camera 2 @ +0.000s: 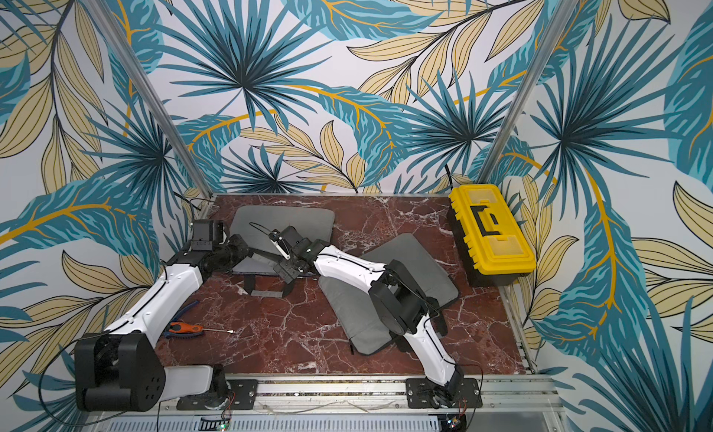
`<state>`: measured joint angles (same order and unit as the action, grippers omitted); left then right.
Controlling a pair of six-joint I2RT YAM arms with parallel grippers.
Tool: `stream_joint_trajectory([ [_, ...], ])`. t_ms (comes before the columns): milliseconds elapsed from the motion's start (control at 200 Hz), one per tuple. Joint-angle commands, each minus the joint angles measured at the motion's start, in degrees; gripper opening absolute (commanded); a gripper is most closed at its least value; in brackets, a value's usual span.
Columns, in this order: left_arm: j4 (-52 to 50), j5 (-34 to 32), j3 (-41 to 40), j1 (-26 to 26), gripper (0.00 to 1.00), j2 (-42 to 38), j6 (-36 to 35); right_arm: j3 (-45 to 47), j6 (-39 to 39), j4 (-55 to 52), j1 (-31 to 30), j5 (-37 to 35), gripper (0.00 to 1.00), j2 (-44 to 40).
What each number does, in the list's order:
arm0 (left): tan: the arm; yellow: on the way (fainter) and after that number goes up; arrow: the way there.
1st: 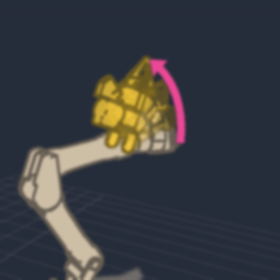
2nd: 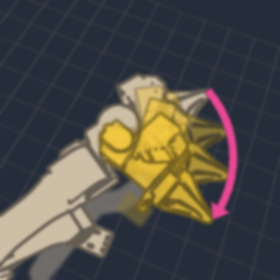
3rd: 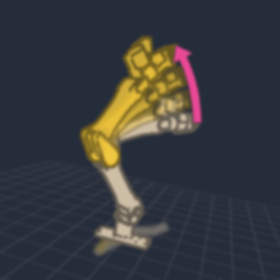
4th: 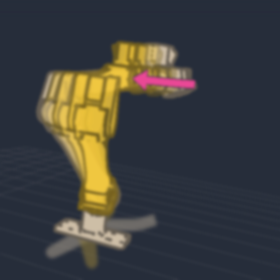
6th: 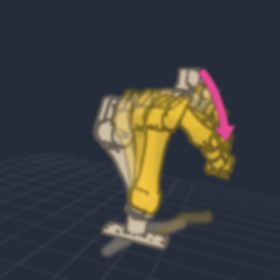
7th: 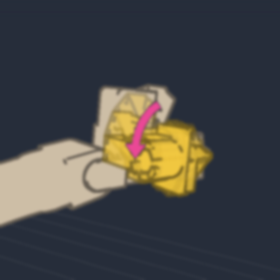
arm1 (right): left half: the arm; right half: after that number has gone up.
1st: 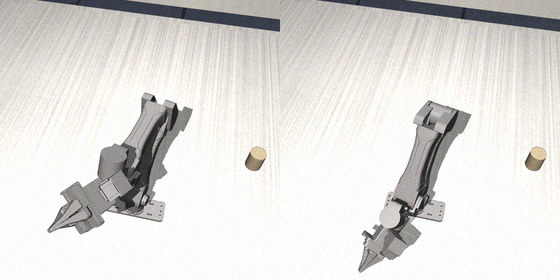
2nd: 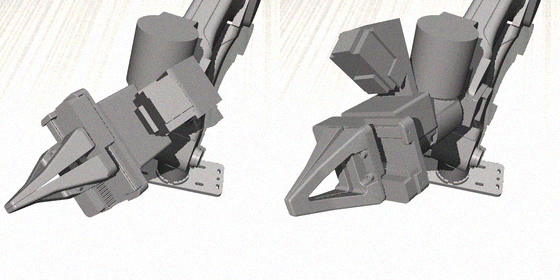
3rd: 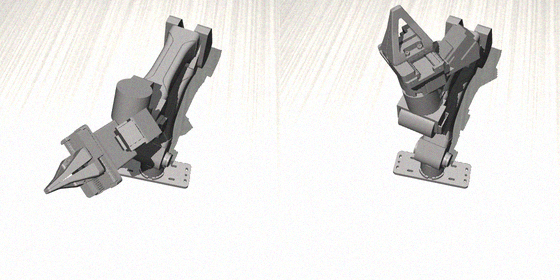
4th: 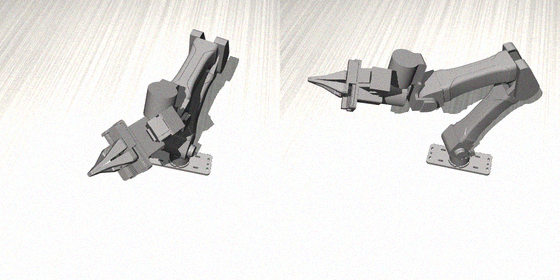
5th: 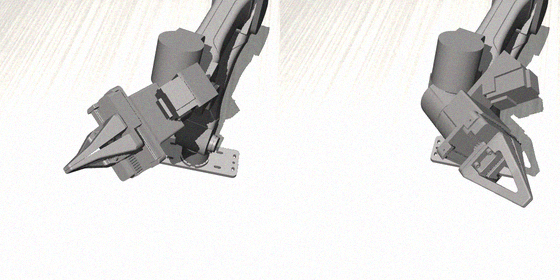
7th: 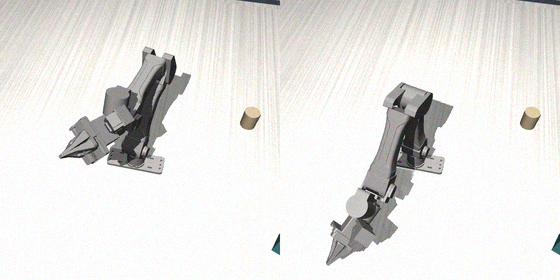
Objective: Open the zippered laptop bag and take out the laptop
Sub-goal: Open the bag flap on the zippered laptop bag.
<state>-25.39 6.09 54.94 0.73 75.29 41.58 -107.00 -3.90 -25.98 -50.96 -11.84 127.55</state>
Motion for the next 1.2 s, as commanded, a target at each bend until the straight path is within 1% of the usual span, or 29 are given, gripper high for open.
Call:
stream_joint_trajectory([
  [0, 0.96, -0.42, 2.53, 0.98, 0.0, -2.93, -0.36, -2.89, 0.34, -1.23, 0.57, -6.74, 0.99, 2.69],
  [190, 0.78, -0.46, 1.51, 2.07, 0.0, -4.25, -0.67, -7.6, 2.55, -2.22, 2.15, -10.52, 0.99, 6.31],
  [240, 0.78, -0.55, 1.4, 2.32, 0.0, -4.51, -0.83, -8.65, 2.58, -2.22, 2.6, -10.48, 0.96, 6.95],
  [325, 0.78, -0.13, 1.31, 2.58, 0.0, -4.71, -1.14, -10.09, 2.34, -1.78, 3.32, -9.68, 0.77, 7.88],
  [386, 0.78, 0.1, 1.23, 2.91, 0.03, -4.88, -1.15, -11.24, 2.1, -1.6, 3.54, -8.98, 0.63, 8.33],
  [466, 0.78, 0.48, 1.22, 3.22, 0.09, -5.06, -0.96, -12.71, 1.88, -1.24, 3.61, -8.14, 0.48, 8.77],
  [501, 0.78, 0.53, 1.1, 3.37, 0.12, -5.2, -0.75, -13.47, 1.95, -1.18, 3.61, -7.88, 0.4, 8.92],
  [576, 0.78, 0.88, 0.9, 3.68, 0.17, -5.53, -0.35, -14.57, 2.14, -0.77, 3.75, -7.04, 0.26, 8.95],
  [651, 0.79, 1.22, 0.46, 4.2, 0.3, -6.39, 0.42, -15.75, 2.6, -0.64, 3.76, -6.19, 0.13, 9.03],
  [736, 0.71, 1.0, -0.65, 5.0, 0.51, -8.5, 1.99, -17.41, 3.16, -1.12, 3.92, -5.57, 0.0, 9.17],
  [831, 0.66, -0.61, -3.13, 5.84, 0.75, -12.28, 4.49, -19.16, 4.11, -1.78, 3.95, -4.93, 0.0, 9.21],
  [886, 0.6, -2.13, -5.23, 6.02, 0.91, -15.08, 6.17, -20.47, 4.66, -2.34, 3.96, -4.13, 0.0, 9.21],
  [936, 0.56, -2.89, -7.16, 6.08, 0.99, -17.91, 7.37, -21.71, 5.07, -2.79, 4.11, -3.35, 0.0, 9.3],
  [1197, -0.54, -2.48, -16.97, 6.28, 1.0, -28.03, 12.71, -26.04, 7.13, -4.26, 4.36, -1.03, 0.0, 8.78],
])
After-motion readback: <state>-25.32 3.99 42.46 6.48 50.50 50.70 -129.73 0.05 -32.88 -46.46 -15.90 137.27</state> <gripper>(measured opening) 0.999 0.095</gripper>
